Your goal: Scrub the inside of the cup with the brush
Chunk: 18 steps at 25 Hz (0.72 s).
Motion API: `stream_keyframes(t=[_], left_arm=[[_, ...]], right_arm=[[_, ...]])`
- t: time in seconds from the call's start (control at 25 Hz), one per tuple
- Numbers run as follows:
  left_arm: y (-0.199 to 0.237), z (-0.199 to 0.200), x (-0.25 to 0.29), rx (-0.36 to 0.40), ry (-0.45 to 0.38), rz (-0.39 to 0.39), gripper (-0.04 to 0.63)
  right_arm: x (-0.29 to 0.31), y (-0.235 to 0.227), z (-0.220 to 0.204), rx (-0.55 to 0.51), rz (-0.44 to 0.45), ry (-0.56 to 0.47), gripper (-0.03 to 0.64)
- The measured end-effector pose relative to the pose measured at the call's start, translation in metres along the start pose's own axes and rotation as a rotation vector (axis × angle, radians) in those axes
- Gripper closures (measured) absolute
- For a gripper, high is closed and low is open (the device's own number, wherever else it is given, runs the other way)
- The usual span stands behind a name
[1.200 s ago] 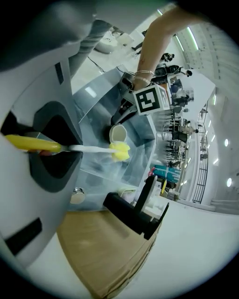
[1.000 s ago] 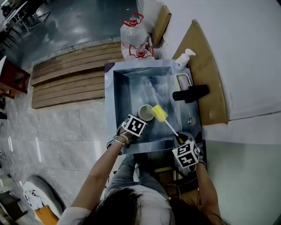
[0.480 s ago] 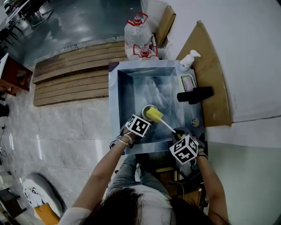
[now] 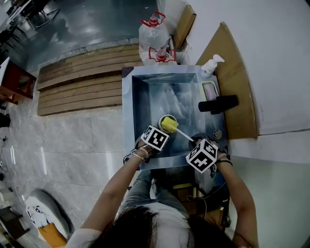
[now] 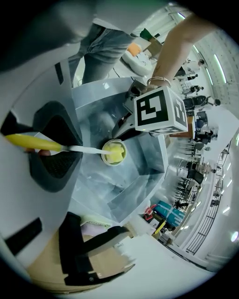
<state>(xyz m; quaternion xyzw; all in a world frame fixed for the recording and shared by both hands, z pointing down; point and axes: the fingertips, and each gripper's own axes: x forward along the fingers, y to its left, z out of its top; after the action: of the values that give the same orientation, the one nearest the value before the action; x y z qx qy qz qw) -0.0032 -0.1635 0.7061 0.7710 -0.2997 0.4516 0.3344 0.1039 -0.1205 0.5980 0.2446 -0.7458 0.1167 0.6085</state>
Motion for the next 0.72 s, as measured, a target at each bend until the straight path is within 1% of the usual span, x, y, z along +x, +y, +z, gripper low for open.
stream_keyframes(t=[0.16,0.28,0.6,0.72], left_arm=[[0.0,0.0,0.0,0.002,-0.003,0.001,0.449],[0.0,0.0,0.0,0.002,-0.003,0.001,0.449],[0.001,0.0,0.001,0.002,-0.003,0.001,0.449],[0.0,0.001,0.0,0.002,-0.004,-0.001,0.45]], right_arm=[[0.001,0.0,0.009,-0.058,0.023,0.032,0.561],[0.002,-0.004,0.019,-0.077,0.027,0.036,0.561],[0.006,-0.019,0.035,-0.068,0.017,0.047,0.565],[0.007,-0.026,0.034,-0.011,0.035,0.072,0.565]])
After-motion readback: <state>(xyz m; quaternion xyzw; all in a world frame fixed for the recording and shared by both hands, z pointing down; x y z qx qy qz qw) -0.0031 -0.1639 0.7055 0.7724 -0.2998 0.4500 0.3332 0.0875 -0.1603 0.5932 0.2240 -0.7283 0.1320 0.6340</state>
